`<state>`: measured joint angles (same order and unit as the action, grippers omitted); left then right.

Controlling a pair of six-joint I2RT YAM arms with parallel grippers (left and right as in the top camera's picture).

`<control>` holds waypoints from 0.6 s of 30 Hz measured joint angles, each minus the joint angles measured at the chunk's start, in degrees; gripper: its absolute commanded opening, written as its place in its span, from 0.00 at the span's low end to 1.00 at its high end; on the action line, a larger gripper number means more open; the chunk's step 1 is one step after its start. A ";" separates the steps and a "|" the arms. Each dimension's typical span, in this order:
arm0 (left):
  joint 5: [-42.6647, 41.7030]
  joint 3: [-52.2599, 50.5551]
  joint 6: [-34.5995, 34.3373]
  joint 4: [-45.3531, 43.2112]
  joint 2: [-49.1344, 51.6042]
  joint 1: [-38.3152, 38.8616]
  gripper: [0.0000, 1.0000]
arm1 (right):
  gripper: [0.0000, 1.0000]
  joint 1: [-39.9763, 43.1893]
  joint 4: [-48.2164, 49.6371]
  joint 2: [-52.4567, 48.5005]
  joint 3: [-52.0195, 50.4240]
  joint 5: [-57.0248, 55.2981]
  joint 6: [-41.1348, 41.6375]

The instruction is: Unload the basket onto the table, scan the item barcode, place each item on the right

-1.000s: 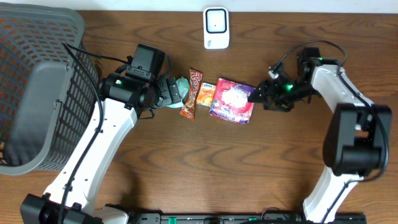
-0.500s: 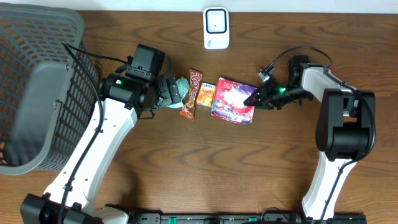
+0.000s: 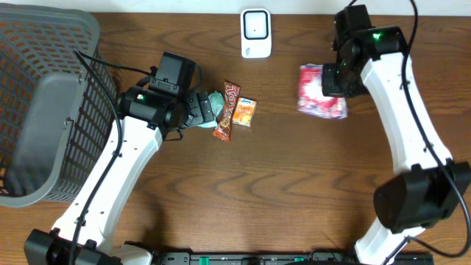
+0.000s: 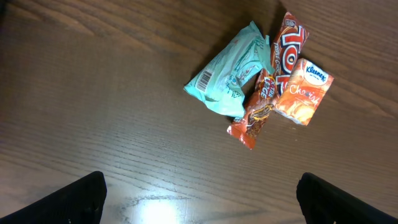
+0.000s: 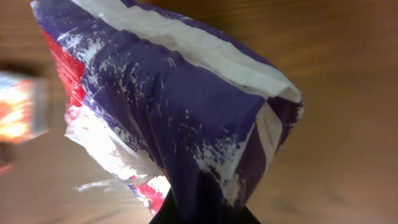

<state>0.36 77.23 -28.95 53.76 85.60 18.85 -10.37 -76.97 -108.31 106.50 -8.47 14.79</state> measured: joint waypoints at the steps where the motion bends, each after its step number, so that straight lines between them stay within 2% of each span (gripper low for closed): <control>1: 0.00 0.00 0.00 0.00 0.00 0.00 0.98 | 0.01 -1.75 -2.01 1.27 0.07 -8.00 2.89; 4: 0.00 0.00 0.00 -0.02 0.00 0.00 0.98 | 0.01 -3.32 -1.75 0.26 -1.86 -18.51 7.34; 8: 0.00 0.00 0.00 0.00 0.00 0.00 0.98 | 0.02 -3.87 1.20 -2.47 -6.97 -24.94 11.19; 12: 0.00 0.00 0.00 -0.02 0.00 0.00 0.98 | 0.13 -5.38 3.48 -5.55 -10.73 -26.25 13.11; 13: 0.00 0.00 0.00 0.00 0.00 0.00 0.98 | 0.17 -6.16 3.76 -6.21 -11.21 -25.81 13.44; 15: 0.00 0.00 0.00 -0.02 0.00 0.00 0.98 | 0.54 -8.44 5.14 -6.71 -11.74 -23.96 13.66; 16: 0.00 0.00 0.00 -0.02 0.00 0.00 0.98 | 0.60 -9.73 6.40 -6.71 -11.69 -21.68 13.22; 18: 0.00 0.00 0.00 0.00 0.00 0.00 0.98 | 0.64 -11.93 8.04 -6.71 -10.80 -16.65 12.13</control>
<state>0.36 77.23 -28.95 53.76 85.60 18.85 -22.31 -68.93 -115.02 95.70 -25.12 26.92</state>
